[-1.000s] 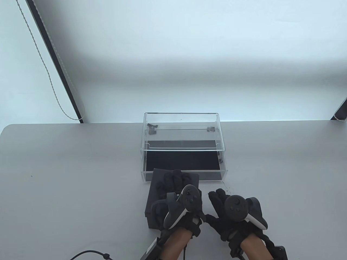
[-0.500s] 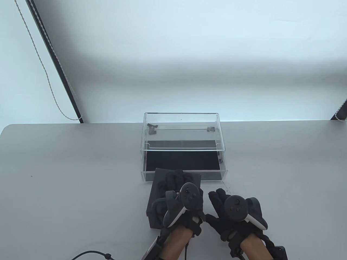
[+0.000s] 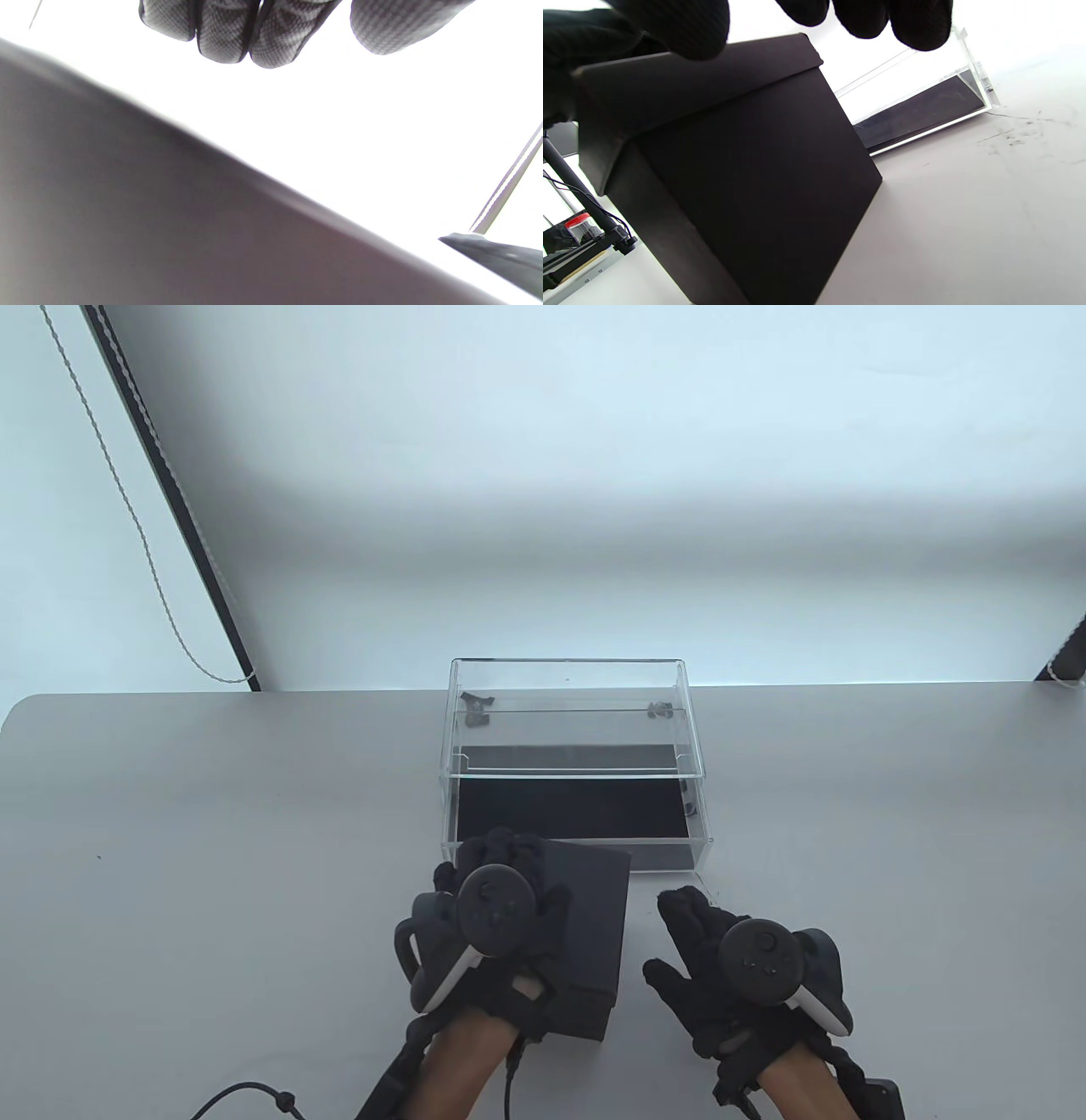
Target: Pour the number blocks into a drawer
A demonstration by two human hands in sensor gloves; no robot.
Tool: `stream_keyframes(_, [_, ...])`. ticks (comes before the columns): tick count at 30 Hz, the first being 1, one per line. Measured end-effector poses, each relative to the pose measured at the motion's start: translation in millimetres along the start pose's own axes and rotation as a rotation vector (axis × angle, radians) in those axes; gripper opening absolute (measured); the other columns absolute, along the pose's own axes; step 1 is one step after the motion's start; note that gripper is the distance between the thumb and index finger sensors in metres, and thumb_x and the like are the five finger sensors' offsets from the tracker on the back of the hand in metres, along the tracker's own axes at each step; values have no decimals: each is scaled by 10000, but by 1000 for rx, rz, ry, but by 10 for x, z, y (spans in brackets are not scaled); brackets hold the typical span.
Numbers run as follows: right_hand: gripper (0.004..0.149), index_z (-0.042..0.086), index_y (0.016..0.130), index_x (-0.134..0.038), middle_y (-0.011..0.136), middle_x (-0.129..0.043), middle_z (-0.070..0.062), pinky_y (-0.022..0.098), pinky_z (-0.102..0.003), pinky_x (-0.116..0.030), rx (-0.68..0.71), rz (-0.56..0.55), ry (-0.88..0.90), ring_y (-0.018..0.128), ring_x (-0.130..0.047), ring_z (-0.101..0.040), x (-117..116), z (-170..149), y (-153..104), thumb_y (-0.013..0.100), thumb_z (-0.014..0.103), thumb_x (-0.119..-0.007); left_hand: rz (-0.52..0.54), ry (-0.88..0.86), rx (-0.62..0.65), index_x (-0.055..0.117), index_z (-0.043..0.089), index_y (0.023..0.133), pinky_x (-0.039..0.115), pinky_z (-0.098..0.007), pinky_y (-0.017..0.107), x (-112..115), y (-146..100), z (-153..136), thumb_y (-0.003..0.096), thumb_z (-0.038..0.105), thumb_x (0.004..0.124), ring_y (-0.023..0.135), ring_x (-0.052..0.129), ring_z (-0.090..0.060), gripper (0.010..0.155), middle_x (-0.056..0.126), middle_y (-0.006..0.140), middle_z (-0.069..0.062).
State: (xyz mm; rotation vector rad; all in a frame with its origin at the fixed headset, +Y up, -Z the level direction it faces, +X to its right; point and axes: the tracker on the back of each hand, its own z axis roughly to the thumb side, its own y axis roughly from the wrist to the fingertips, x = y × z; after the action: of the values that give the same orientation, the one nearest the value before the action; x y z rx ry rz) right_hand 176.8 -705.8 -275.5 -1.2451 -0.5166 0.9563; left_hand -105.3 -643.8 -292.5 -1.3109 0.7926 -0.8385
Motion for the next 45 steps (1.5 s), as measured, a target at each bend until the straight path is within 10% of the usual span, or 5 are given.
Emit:
stream_keyframes(14, [786,161,1028,-313,1092,-450,-194,658,-759,-377,18,9,408,938,-558,-527,-239,-1,63,449,550,-676,-148,-467,-1,407,257,1101,352,-700,730,210,82,-907,484,615,598,1055,492,-463,739,546,1185,-169])
stream_keyframes(45, [761,181,1024,-276,1106,-379,-167,660,-753,-373,9,-31,680,950,-519,-524,-502,-19,68,460,517,-660,-163,-986,-42,366,232,1096,311,-717,721,599,37,-1019,492,567,601,1063,441,-470,729,392,1201,-190])
